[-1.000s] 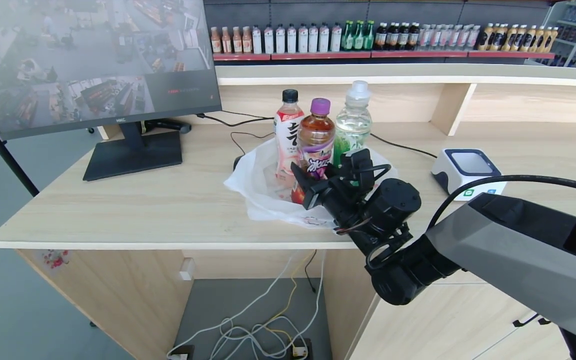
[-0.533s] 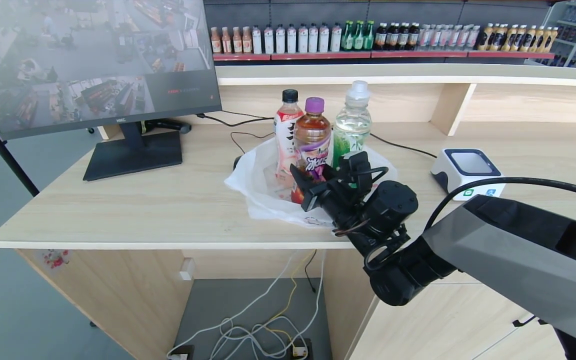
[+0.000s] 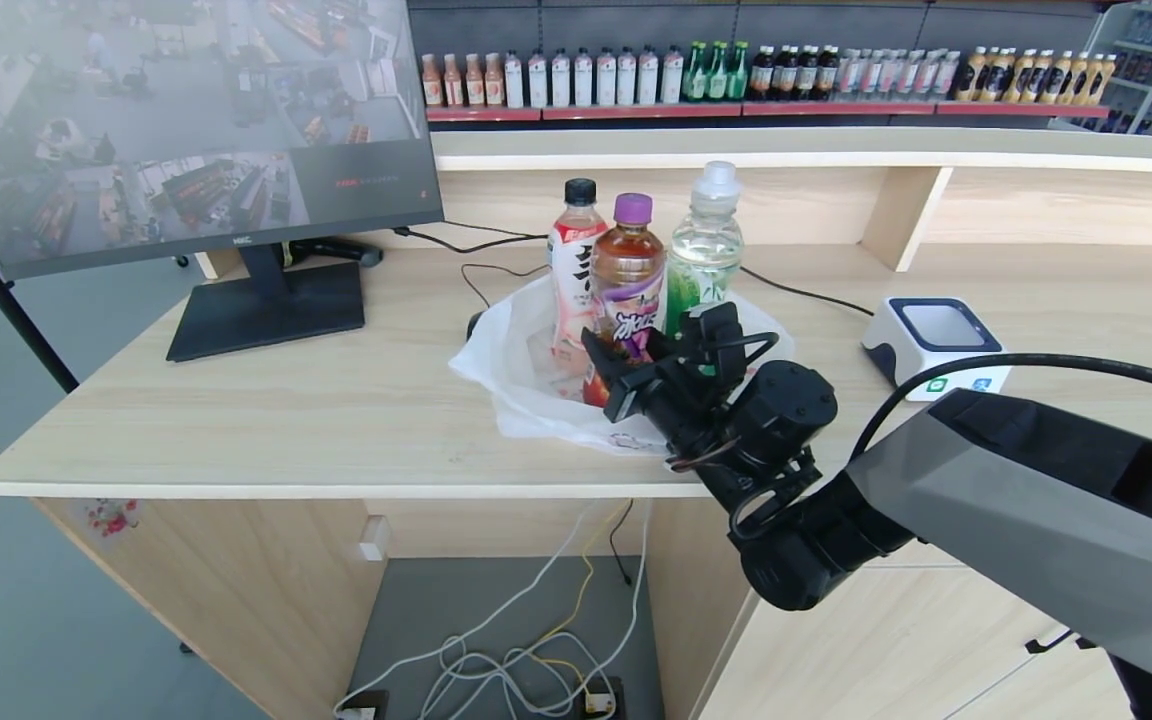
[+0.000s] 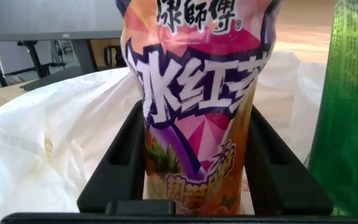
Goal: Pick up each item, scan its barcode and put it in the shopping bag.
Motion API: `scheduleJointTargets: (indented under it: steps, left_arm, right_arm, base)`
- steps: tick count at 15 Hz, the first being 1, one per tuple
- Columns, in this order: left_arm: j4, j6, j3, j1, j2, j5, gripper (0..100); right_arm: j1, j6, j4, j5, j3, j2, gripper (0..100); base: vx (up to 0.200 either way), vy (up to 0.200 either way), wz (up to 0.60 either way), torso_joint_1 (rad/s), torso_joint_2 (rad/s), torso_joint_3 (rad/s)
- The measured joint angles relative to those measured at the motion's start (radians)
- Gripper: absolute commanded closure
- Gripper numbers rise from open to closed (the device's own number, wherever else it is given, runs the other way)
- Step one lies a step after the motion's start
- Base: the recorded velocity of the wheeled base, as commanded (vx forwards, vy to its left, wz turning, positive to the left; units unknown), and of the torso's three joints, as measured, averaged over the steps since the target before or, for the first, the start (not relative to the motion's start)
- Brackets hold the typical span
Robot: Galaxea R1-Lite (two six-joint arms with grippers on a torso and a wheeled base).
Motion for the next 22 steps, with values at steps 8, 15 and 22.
scheduleJointTargets:
  steps: [8, 15, 22]
  left_arm:
    - [0.0, 0.004, 0.0, 0.0, 0.0, 0.0, 0]
    - [0.0, 0.006, 0.0, 0.0, 0.0, 0.0, 0]
    - [0.0, 0.006, 0.0, 0.0, 0.0, 0.0, 0]
  right_arm:
    - [-0.005, 0.0, 0.0, 0.0, 0.04, -0.039, 0]
    - [0.005, -0.001, -0.001, 0.0, 0.155, -0.153, 0]
    - [0.009, -0.011, -0.001, 0.0, 0.271, -0.326, 0]
  base:
    - [0.0, 0.0, 0.0, 0.0, 0.0, 0.0]
    - [0.0, 0.0, 0.0, 0.0, 0.0, 0.0]
    - [0.0, 0.0, 0.0, 0.0, 0.0, 0.0]
